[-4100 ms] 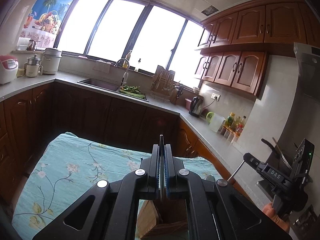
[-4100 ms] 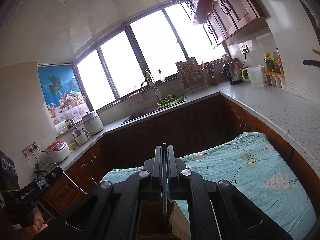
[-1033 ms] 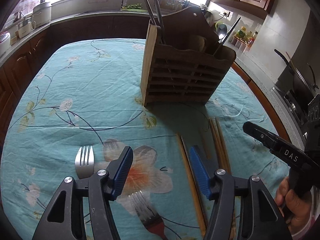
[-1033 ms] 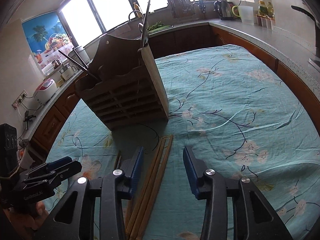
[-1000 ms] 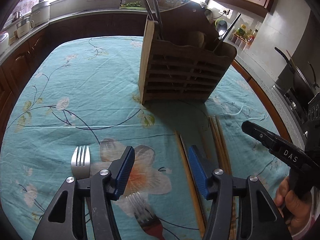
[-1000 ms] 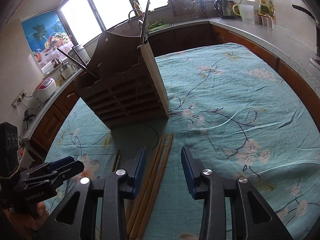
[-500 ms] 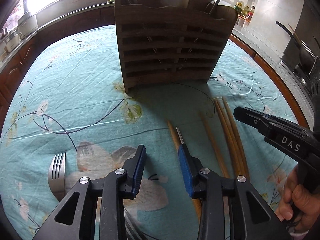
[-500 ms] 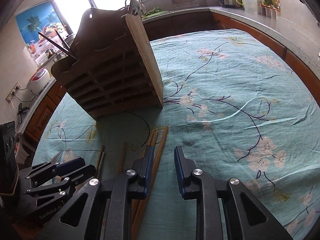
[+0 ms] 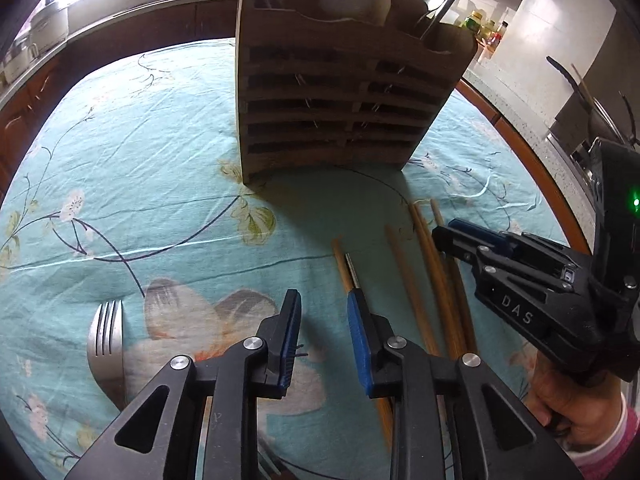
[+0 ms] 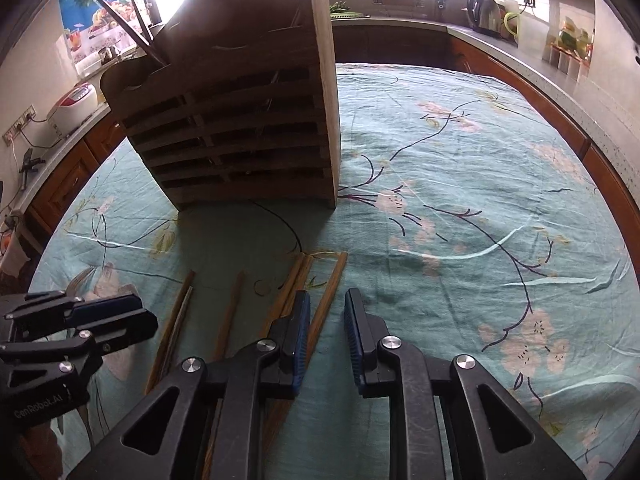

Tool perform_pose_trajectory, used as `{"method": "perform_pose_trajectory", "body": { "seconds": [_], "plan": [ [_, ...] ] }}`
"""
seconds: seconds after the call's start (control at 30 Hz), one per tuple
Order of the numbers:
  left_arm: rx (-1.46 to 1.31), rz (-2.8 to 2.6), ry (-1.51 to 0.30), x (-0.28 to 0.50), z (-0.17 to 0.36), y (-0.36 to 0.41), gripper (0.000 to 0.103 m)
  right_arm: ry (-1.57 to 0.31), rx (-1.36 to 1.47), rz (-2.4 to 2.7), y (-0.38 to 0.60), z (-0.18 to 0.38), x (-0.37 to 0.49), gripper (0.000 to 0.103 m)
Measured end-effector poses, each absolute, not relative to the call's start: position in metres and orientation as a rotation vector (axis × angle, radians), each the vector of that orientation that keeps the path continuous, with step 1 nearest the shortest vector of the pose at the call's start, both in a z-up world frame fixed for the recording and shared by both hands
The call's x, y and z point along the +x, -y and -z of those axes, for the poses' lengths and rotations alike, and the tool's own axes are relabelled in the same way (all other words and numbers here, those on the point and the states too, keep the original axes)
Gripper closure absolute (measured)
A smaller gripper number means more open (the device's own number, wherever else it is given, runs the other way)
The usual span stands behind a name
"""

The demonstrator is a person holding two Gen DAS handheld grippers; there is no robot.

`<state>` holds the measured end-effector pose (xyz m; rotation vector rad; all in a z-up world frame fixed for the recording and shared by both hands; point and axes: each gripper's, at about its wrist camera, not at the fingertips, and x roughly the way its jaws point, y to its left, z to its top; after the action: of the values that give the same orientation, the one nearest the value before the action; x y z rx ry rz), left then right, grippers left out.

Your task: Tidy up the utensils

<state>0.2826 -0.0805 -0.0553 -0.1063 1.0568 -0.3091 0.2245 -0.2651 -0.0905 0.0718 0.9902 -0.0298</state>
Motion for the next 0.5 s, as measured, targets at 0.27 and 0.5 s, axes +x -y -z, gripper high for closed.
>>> {"method": "perform_pose_trajectory", "body": {
  "seconds": [0.27, 0.5],
  "plan": [
    [-0.041, 0.305, -1.054, 0.290, 0.062, 0.093, 0.079, -0.995, 0.109, 0.015, 0.282, 0.090, 0.216, 0.092],
    [0.073, 0.300, -1.032, 0.290, 0.066, 0.111, 0.080, -0.988, 0.105, 0.031, 0.282, 0.092, 0.227, 0.092]
  ]
}}
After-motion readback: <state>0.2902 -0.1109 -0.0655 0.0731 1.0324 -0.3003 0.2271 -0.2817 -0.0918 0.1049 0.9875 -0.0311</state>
